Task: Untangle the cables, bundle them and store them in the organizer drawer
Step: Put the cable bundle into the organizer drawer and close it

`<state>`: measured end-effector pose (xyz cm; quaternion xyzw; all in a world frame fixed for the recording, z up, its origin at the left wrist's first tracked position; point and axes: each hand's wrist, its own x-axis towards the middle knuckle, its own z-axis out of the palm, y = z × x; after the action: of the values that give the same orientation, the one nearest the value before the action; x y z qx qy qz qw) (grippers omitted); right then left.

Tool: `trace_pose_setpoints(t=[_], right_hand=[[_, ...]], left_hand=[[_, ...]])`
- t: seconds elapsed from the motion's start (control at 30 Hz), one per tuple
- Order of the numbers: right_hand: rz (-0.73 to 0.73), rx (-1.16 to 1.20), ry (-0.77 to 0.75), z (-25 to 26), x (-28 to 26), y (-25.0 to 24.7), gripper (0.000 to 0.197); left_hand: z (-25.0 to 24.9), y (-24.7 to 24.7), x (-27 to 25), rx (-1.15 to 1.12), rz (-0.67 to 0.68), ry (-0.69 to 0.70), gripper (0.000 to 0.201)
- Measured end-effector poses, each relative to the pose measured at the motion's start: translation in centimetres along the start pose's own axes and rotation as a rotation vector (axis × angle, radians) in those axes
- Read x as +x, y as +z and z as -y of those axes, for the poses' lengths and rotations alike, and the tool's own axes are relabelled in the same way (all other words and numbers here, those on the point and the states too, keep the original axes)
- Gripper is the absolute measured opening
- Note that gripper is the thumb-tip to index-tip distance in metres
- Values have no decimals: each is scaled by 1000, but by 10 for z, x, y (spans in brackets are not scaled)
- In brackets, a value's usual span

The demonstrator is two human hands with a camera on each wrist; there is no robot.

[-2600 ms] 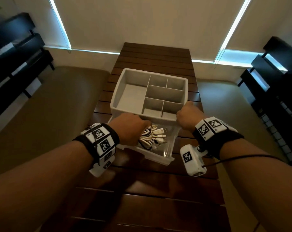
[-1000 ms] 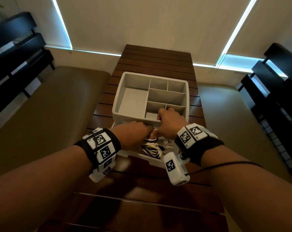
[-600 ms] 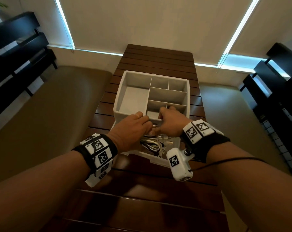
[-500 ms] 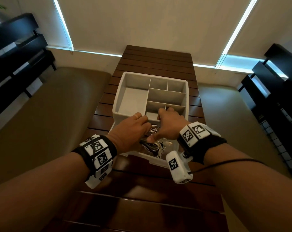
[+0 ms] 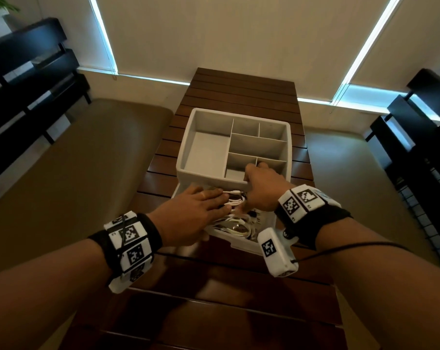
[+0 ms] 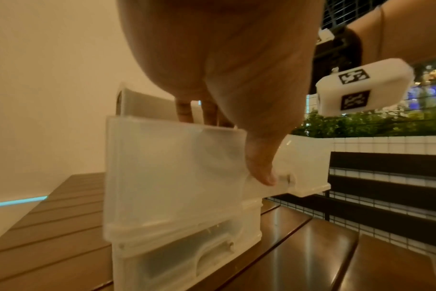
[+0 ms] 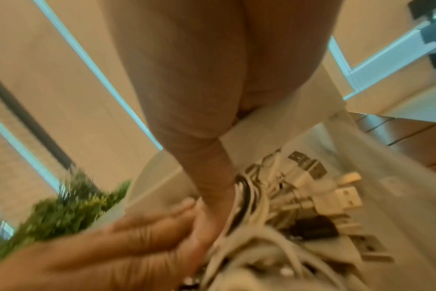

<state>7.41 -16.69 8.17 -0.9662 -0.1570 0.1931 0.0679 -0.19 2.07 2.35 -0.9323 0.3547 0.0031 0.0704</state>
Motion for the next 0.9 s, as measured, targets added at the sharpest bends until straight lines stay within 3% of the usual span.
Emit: trace_pose_setpoints(t=[0.2, 0.3, 0.37, 0.43, 0.57, 0.67, 0.73, 0.8, 0.9], right_hand=[[-96, 23, 7, 0, 1, 7, 53], [-135, 18, 6, 1, 3, 10, 48], [-115, 26, -10, 0, 4, 8, 44], [-65, 46, -40, -1, 3, 4, 42], [40, 59, -98, -5, 1, -4, 52], [54, 39, -105, -8, 2, -5, 60], [6, 35, -99, -7, 3, -1, 58], [-46, 45, -82, -5, 6, 2, 57], [-57, 67, -56, -3, 9, 2, 47]], left_hand=[[6, 13, 1, -325, -114, 53, 56], [7, 12, 4, -346, -74, 65, 59], [8, 11, 5, -348, -69, 57, 56], [10, 9, 9, -344, -128, 30, 40], [9, 6, 26, -307, -224, -158, 34], [4, 11, 32, -291, -372, -202, 29], [0, 11, 30, -251, -467, -232, 15], [-1, 9, 26, -191, -481, -271, 30], [1, 12, 19, -140, -526, -238, 30]])
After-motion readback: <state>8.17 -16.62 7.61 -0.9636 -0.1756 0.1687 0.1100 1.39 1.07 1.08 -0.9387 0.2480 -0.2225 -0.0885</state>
